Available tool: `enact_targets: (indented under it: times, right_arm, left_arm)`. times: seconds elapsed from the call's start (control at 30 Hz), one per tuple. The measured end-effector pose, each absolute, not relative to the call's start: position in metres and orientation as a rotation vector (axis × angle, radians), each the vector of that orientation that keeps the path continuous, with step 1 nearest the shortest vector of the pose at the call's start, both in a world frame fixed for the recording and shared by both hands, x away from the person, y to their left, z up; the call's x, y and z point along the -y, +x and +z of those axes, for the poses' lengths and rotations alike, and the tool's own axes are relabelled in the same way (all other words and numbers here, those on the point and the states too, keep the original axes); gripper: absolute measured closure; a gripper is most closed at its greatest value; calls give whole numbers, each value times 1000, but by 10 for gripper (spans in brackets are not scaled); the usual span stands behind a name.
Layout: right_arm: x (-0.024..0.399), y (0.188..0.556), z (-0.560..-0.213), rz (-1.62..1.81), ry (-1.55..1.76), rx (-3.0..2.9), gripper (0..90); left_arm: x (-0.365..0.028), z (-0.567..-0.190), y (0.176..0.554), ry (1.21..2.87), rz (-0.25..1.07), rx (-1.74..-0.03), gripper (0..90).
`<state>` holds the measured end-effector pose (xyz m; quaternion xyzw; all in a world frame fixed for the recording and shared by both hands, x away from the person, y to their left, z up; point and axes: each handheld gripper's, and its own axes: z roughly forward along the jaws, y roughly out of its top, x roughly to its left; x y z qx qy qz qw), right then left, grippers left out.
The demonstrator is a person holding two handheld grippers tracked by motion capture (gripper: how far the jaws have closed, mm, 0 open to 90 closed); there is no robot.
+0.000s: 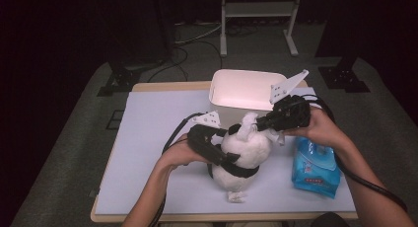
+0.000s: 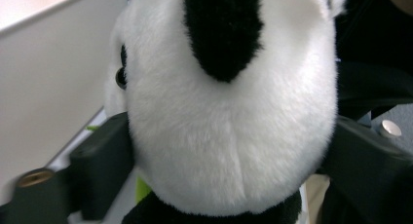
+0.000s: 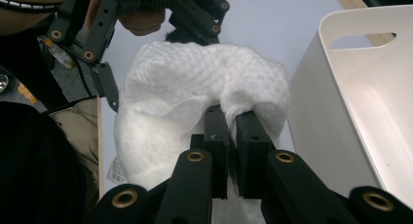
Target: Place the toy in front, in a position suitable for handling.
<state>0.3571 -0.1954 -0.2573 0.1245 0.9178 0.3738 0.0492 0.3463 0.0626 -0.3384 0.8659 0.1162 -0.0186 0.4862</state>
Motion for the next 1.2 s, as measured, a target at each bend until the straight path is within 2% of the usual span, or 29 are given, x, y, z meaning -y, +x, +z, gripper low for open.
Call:
enact_targets:
  times: [0.13,0.23,0.67,0.8,1.2]
  right_arm:
    - [199,358,-258,1167,404,-2779,846]
    - [200,359,-255,1211,404,-2760,845]
    - [193,360,-262,1217,403,-2777,843]
    - [190,361,-270,1153,408,-2801,843]
    - [186,354,-258,1124,365,-2784,843]
  left_arm:
    - [-65,-333,346,2093,-19,-295,297]
    - [-68,-324,345,2104,7,-287,328]
    - [-82,-304,341,2205,87,-275,351]
    - [-77,-311,343,2210,60,-280,347]
    - [-54,-313,344,2256,61,-256,326]
